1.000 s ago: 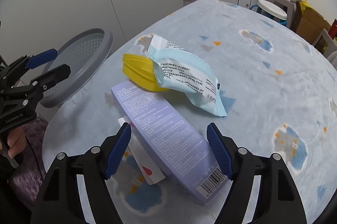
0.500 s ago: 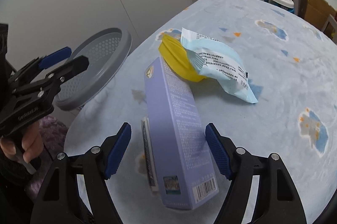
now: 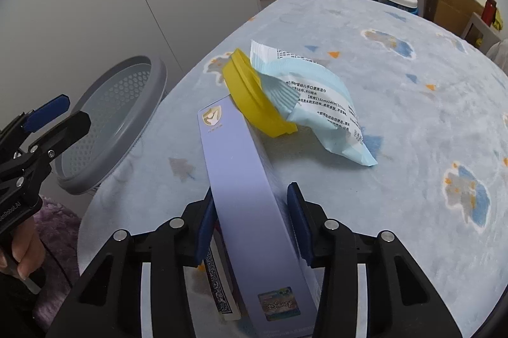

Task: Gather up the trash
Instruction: 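Grasp the lavender box with the right gripper and lift it, then grasp the blue-white playing-card box with the left gripper while the right holds the lavender box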

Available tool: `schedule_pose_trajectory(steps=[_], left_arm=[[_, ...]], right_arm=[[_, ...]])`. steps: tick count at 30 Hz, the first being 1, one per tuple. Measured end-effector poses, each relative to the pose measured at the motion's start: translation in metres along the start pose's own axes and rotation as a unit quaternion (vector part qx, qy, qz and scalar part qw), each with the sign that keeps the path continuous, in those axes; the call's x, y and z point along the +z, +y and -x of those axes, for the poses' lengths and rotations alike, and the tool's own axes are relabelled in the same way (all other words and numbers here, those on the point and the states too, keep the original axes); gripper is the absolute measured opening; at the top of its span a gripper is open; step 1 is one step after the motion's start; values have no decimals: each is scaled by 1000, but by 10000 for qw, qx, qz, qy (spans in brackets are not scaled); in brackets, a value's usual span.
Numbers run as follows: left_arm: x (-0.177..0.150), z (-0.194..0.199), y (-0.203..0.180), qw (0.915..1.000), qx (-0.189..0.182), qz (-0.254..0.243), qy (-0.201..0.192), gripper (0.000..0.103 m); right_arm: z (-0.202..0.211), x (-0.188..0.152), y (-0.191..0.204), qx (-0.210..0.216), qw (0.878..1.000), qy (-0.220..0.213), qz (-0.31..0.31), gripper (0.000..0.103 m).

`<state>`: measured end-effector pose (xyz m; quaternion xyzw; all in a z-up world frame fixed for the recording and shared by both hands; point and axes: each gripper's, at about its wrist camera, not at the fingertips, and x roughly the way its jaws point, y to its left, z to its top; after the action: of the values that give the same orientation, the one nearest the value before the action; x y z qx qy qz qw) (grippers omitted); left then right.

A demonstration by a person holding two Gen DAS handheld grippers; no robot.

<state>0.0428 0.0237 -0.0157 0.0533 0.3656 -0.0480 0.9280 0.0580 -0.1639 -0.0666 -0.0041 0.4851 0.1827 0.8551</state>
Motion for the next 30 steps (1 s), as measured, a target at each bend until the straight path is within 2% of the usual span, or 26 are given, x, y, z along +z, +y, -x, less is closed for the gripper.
schedule_pose_trajectory(steps=[5, 10, 23, 30], left_arm=[[-2, 1, -1, 9999, -130, 18, 48, 72], [-10, 2, -11, 9994, -305, -49, 146, 72], [-31, 10, -55, 9951, -879, -290, 343, 72], [-41, 5, -81, 9909, -1123, -319, 666, 74]], right_arm=[[15, -5, 3, -61, 9998, -176, 44, 36], [30, -15, 0, -58, 9995, -288, -108, 35], [78, -53, -25, -148, 9938, -647, -890, 35], [100, -66, -46, -196, 9881, -873, -1251, 35]])
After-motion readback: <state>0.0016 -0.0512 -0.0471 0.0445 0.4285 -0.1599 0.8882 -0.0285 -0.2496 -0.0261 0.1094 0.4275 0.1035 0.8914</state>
